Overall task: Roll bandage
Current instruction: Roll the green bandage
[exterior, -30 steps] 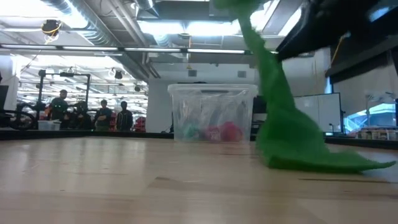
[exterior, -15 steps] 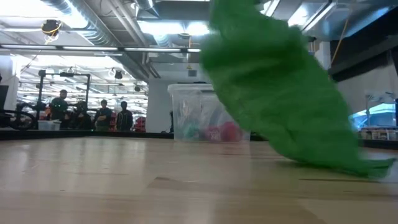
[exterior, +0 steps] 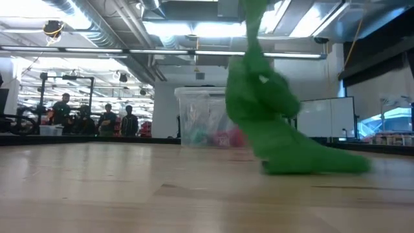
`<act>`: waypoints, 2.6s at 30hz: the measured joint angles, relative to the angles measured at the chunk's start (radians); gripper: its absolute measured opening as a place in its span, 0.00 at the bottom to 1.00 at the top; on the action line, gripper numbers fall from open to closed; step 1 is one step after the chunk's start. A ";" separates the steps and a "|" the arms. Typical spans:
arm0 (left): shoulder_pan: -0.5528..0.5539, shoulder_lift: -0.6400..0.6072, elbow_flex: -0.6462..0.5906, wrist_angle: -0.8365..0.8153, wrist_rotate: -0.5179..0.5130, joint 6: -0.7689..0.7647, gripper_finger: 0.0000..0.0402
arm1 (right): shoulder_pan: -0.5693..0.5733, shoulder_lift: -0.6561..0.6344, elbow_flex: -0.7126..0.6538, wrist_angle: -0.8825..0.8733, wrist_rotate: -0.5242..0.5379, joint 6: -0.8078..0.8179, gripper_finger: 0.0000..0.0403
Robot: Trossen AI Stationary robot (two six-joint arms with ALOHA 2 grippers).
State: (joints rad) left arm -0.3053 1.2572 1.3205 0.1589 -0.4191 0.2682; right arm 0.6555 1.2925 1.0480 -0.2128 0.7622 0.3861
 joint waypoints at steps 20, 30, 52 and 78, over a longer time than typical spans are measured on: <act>0.133 0.000 0.000 0.081 -0.003 0.030 0.00 | 0.026 0.321 -0.001 -0.141 0.000 -0.002 0.65; 0.162 0.000 0.000 0.082 -0.040 0.051 0.00 | -0.086 0.463 -0.078 -0.120 -0.019 -0.027 0.51; 0.191 0.000 0.000 0.086 -0.061 0.058 0.00 | -0.373 0.513 -0.298 0.443 -0.350 -0.051 0.22; 0.179 -0.066 0.098 -0.091 -0.056 0.112 0.00 | -0.255 0.193 -0.225 -0.124 -0.454 0.064 0.35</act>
State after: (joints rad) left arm -0.1268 1.1913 1.4189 0.0682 -0.4750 0.3797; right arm 0.4004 1.4854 0.8234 -0.3372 0.3084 0.4503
